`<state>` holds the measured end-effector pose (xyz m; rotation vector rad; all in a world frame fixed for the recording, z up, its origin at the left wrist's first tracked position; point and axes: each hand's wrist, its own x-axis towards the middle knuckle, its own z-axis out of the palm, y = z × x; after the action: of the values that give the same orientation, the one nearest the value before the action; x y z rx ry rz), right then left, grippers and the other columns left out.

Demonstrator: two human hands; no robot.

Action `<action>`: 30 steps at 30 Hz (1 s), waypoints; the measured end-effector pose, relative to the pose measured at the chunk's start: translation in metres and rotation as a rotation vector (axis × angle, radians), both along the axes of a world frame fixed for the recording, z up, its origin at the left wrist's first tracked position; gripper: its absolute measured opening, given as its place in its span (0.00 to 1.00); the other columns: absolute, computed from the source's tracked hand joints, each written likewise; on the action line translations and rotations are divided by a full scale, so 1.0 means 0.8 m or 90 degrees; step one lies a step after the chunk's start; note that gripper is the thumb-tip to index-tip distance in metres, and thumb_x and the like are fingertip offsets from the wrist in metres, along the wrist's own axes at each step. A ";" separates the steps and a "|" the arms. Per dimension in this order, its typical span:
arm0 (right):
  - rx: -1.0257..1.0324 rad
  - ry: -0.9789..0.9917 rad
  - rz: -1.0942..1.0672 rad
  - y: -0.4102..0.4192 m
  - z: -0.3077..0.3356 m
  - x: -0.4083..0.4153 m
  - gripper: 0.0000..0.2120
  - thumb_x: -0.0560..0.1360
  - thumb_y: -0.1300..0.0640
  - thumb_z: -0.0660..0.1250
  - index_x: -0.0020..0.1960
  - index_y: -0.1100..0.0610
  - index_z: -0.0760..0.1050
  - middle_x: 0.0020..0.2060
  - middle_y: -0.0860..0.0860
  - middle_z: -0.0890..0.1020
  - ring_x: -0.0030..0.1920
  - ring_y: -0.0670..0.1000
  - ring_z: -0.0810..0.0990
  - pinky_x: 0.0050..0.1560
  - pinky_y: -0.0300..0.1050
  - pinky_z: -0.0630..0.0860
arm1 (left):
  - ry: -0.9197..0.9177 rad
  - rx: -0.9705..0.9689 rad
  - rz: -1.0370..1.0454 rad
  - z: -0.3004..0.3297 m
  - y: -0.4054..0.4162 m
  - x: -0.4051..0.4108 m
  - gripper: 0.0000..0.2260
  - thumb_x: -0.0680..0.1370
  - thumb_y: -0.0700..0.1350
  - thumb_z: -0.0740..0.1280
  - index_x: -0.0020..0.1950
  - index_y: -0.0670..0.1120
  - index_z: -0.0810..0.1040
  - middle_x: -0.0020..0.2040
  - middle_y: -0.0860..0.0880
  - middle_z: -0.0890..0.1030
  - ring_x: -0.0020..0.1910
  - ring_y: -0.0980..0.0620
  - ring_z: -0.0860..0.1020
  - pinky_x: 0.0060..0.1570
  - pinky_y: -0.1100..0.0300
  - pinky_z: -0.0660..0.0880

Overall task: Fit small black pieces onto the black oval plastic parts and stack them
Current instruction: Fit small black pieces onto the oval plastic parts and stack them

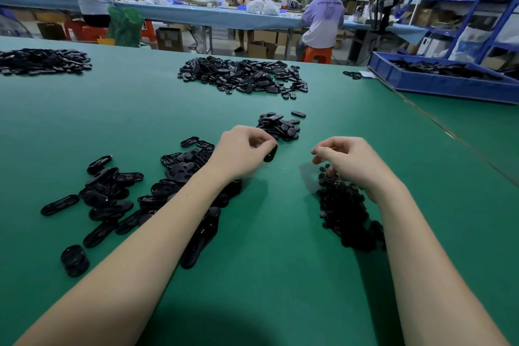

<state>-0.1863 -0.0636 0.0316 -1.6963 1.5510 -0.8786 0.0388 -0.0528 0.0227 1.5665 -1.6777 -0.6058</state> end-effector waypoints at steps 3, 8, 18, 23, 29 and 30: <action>0.002 0.102 -0.017 0.000 0.004 -0.014 0.07 0.78 0.52 0.68 0.45 0.47 0.84 0.39 0.42 0.87 0.30 0.38 0.77 0.32 0.36 0.71 | 0.243 0.119 -0.042 0.000 0.002 -0.008 0.08 0.81 0.47 0.68 0.53 0.47 0.86 0.47 0.49 0.87 0.38 0.56 0.84 0.35 0.66 0.77; 0.080 0.278 -0.009 -0.001 0.007 -0.025 0.03 0.71 0.48 0.75 0.39 0.42 0.85 0.42 0.43 0.86 0.49 0.47 0.83 0.56 0.48 0.80 | 0.336 0.161 -0.046 -0.007 0.002 -0.011 0.07 0.81 0.44 0.68 0.54 0.42 0.84 0.43 0.49 0.86 0.36 0.54 0.84 0.32 0.66 0.77; 0.089 0.300 -0.005 0.000 0.000 -0.015 0.03 0.68 0.51 0.78 0.37 0.43 0.85 0.42 0.43 0.86 0.51 0.49 0.83 0.59 0.51 0.80 | 0.346 0.176 -0.047 -0.011 0.006 -0.012 0.06 0.81 0.39 0.67 0.55 0.41 0.83 0.41 0.46 0.85 0.35 0.54 0.83 0.33 0.66 0.78; 0.073 0.259 0.000 0.003 0.000 -0.013 0.03 0.68 0.52 0.76 0.37 0.44 0.85 0.38 0.41 0.86 0.50 0.46 0.83 0.57 0.49 0.81 | 0.353 0.173 -0.051 -0.009 0.007 -0.013 0.07 0.81 0.37 0.66 0.56 0.41 0.83 0.40 0.46 0.85 0.35 0.55 0.83 0.34 0.66 0.79; 0.058 0.217 -0.014 0.003 0.002 -0.016 0.05 0.69 0.53 0.75 0.37 0.44 0.85 0.33 0.40 0.85 0.40 0.46 0.81 0.51 0.48 0.82 | 0.373 0.167 -0.042 -0.009 0.006 -0.013 0.05 0.80 0.34 0.67 0.51 0.40 0.82 0.42 0.42 0.86 0.37 0.53 0.84 0.39 0.65 0.81; 0.057 0.218 -0.016 0.003 0.001 -0.017 0.04 0.69 0.53 0.75 0.37 0.43 0.85 0.33 0.40 0.85 0.40 0.46 0.81 0.51 0.48 0.82 | 0.383 0.167 -0.045 -0.010 0.005 -0.013 0.04 0.79 0.33 0.68 0.50 0.40 0.81 0.43 0.41 0.86 0.38 0.52 0.84 0.40 0.65 0.81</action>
<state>-0.1995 -0.0613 0.0328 -1.8337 1.8078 -0.5397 0.0284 -0.0484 0.0147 1.3153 -1.2311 -1.2343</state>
